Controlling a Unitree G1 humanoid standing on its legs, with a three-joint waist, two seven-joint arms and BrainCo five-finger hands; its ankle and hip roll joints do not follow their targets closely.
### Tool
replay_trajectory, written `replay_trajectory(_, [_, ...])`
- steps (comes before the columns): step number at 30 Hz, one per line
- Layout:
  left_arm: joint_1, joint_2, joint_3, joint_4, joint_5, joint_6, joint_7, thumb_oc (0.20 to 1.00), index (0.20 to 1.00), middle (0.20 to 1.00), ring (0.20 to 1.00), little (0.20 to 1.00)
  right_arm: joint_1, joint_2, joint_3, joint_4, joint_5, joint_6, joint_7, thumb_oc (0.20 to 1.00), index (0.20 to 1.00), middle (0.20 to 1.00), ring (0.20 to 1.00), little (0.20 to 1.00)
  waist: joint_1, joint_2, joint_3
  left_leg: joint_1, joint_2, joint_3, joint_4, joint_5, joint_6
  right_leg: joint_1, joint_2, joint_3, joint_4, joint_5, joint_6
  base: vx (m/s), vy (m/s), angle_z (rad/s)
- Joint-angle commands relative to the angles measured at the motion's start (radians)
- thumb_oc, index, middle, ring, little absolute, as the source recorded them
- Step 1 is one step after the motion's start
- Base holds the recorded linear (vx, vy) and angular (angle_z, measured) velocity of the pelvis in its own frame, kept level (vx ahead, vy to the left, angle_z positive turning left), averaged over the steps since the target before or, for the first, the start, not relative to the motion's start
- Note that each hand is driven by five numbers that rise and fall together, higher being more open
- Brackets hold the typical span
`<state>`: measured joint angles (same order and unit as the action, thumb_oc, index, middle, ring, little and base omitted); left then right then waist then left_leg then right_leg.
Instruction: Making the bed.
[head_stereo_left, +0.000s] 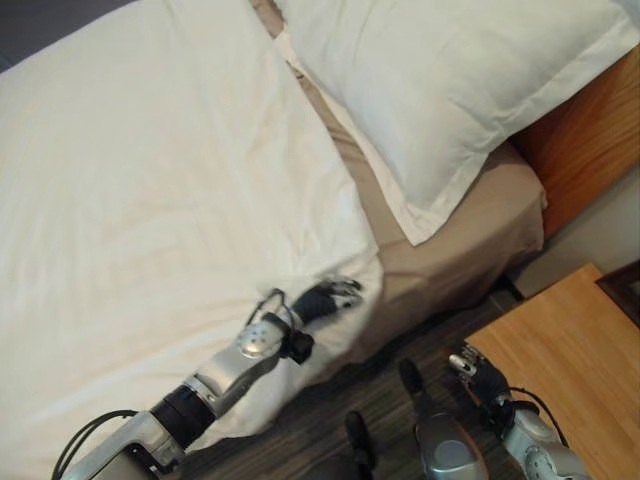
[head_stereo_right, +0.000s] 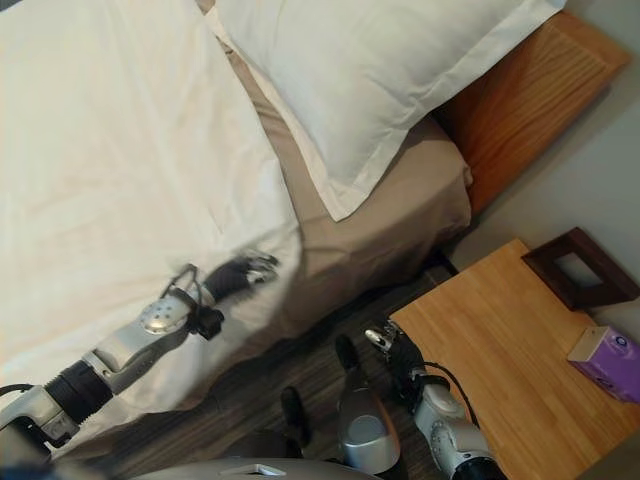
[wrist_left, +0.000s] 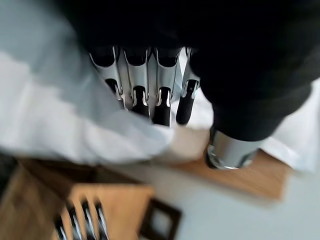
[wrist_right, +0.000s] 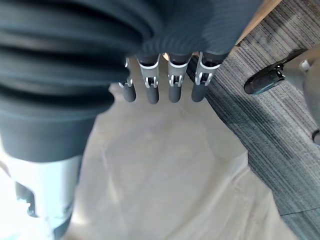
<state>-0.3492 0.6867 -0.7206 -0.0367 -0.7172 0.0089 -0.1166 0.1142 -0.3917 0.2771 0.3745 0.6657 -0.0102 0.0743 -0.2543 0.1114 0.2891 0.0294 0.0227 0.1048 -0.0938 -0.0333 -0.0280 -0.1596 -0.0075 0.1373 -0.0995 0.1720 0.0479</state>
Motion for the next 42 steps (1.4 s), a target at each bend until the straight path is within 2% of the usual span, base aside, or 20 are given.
replay_trajectory(1, [-0.057, -0.040, 0.021, -0.114, -0.135, -0.057, -0.040, 1.000, 1.000, 1.000, 1.000, 1.000, 0.037, -0.010, 0.014, -0.006, -0.014, -0.017, 0.019, 1.000, 1.000, 1.000, 1.000, 1.000, -0.023, -0.001, -0.065, -0.027, 0.000, -0.026, 0.007, 0.073, -0.034, 0.096, -0.030, 0.025, 0.039, -0.107, 0.063, 0.00, 0.000, 0.00])
replay_trajectory(12, [-0.084, -0.070, 0.067, -0.303, -0.256, -0.106, -0.048, 1.000, 1.000, 1.000, 1.000, 1.000, 0.059, 0.000, 0.002, 0.004, -0.032, -0.038, 0.026, 1.000, 1.000, 1.000, 1.000, 1.000, 0.001, -0.004, -0.099, -0.011, -0.008, -0.047, 0.007, 0.070, -0.031, 0.129, -0.038, 0.010, 0.033, -0.114, 0.062, 0.00, -0.004, 0.05])
replay_trajectory(15, [-0.045, -0.064, 0.149, -0.328, -0.287, -0.128, -0.036, 1.000, 1.000, 1.000, 1.000, 1.000, 0.067, 0.011, -0.018, 0.010, -0.024, -0.043, 0.020, 1.000, 1.000, 1.000, 1.000, 1.000, 0.012, -0.004, -0.106, -0.006, -0.009, -0.052, 0.007, 0.070, -0.030, 0.139, -0.041, 0.004, 0.029, -0.116, 0.062, 0.00, -0.003, 0.02])
replay_trajectory(18, [0.068, -0.089, 0.321, -0.319, -0.323, -0.165, -0.006, 1.000, 1.000, 1.000, 1.000, 1.000, 0.076, 0.033, -0.068, 0.005, -0.004, -0.060, -0.005, 1.000, 1.000, 1.000, 1.000, 1.000, 0.031, -0.006, -0.114, -0.003, -0.010, -0.061, 0.007, 0.072, -0.028, 0.148, -0.044, -0.004, 0.027, -0.120, 0.061, 0.01, -0.004, 0.04])
replay_trajectory(23, [0.071, -0.089, 0.323, -0.321, -0.323, -0.165, -0.005, 1.000, 1.000, 1.000, 1.000, 1.000, 0.077, 0.032, -0.066, 0.005, -0.004, -0.060, -0.005, 1.000, 1.000, 1.000, 1.000, 1.000, 0.029, -0.006, -0.114, -0.002, -0.010, -0.062, 0.007, 0.071, -0.028, 0.150, -0.044, -0.005, 0.026, -0.120, 0.061, 0.01, 0.005, 0.10])
replay_trajectory(24, [0.311, -0.191, 0.617, -0.230, -0.287, -0.219, 0.056, 1.000, 1.000, 1.000, 1.000, 1.000, -0.035, -0.001, -0.306, -0.051, -0.107, -0.154, -0.166, 0.200, 0.200, 0.200, 0.200, 0.200, 0.068, -0.008, -0.128, 0.004, -0.014, -0.074, 0.007, 0.062, -0.018, 0.163, -0.053, -0.011, 0.021, -0.129, 0.061, 0.06, 0.051, -0.01])
replay_trajectory(25, [0.371, -0.210, 0.666, -0.192, -0.229, -0.229, 0.102, 1.000, 1.000, 1.000, 1.000, 1.000, -0.162, -0.024, -0.402, -0.030, -0.049, -0.201, -0.272, 0.200, 0.200, 0.200, 0.200, 0.200, 0.085, -0.006, -0.134, 0.009, -0.017, -0.081, 0.007, 0.055, -0.011, 0.170, -0.056, -0.016, 0.019, -0.133, 0.060, 0.05, 0.055, -0.25])
replay_trajectory(28, [0.390, -0.209, 0.670, -0.196, -0.228, -0.225, 0.125, 1.000, 1.000, 1.000, 1.000, 1.000, -0.260, -0.045, -0.434, -0.026, 0.009, -0.226, -0.316, 0.200, 0.200, 0.200, 0.200, 0.200, 0.101, -0.008, -0.135, 0.005, -0.020, -0.084, 0.007, 0.055, -0.007, 0.167, -0.057, -0.017, 0.018, -0.128, 0.058, 0.00, 0.025, -0.06])
replay_trajectory(29, [0.435, -0.210, 0.654, -0.191, -0.226, -0.199, 0.139, 1.000, 1.000, 1.000, 1.000, 1.000, -0.395, -0.087, -0.404, -0.076, 0.058, -0.236, -0.328, 0.200, 0.200, 0.200, 0.200, 0.200, 0.135, -0.022, -0.135, 0.003, -0.022, -0.080, 0.007, 0.053, -0.001, 0.165, -0.057, -0.014, 0.017, -0.122, 0.059, -0.02, 0.020, 0.41])
replay_trajectory(34, [0.470, -0.238, 0.616, -0.158, -0.259, -0.166, 0.146, 1.000, 1.000, 1.000, 1.000, 1.000, -0.545, -0.049, -0.280, -0.135, 0.124, -0.227, -0.305, 0.200, 0.200, 0.200, 0.200, 0.200, 0.176, -0.043, -0.135, -0.005, -0.019, -0.070, 0.007, 0.055, 0.002, 0.157, -0.050, -0.009, 0.014, -0.113, 0.059, -0.02, 0.004, -0.02])
replay_trajectory(40, [0.481, -0.248, 0.592, -0.152, -0.273, -0.155, 0.135, 1.000, 1.000, 1.000, 1.000, 1.000, -0.620, 0.002, -0.173, -0.134, 0.135, -0.201, -0.280, 0.200, 0.200, 0.200, 0.200, 0.200, 0.203, -0.054, -0.137, -0.008, -0.019, -0.074, 0.007, 0.059, 0.004, 0.161, -0.050, -0.019, 0.012, -0.115, 0.058, 0.00, -0.003, 0.03])
replay_trajectory(41, [0.481, -0.253, 0.583, -0.149, -0.279, -0.153, 0.141, 1.000, 1.000, 1.000, 1.000, 1.000, -0.628, 0.053, -0.113, -0.121, 0.192, -0.185, -0.249, 0.200, 0.200, 0.200, 0.200, 0.200, 0.213, -0.056, -0.134, -0.007, -0.021, -0.077, 0.007, 0.061, 0.005, 0.164, -0.050, -0.024, 0.012, -0.114, 0.056, 0.00, -0.003, 0.05])
replay_trajectory(42, [0.482, -0.253, 0.584, -0.149, -0.279, -0.153, 0.141, 1.000, 1.000, 1.000, 1.000, 1.000, -0.628, 0.053, -0.112, -0.120, 0.192, -0.185, -0.249, 0.200, 0.200, 0.200, 0.200, 0.200, 0.213, -0.056, -0.134, -0.007, -0.021, -0.078, 0.007, 0.061, 0.005, 0.164, -0.051, -0.024, 0.012, -0.115, 0.056, 0.00, 0.000, 0.00])
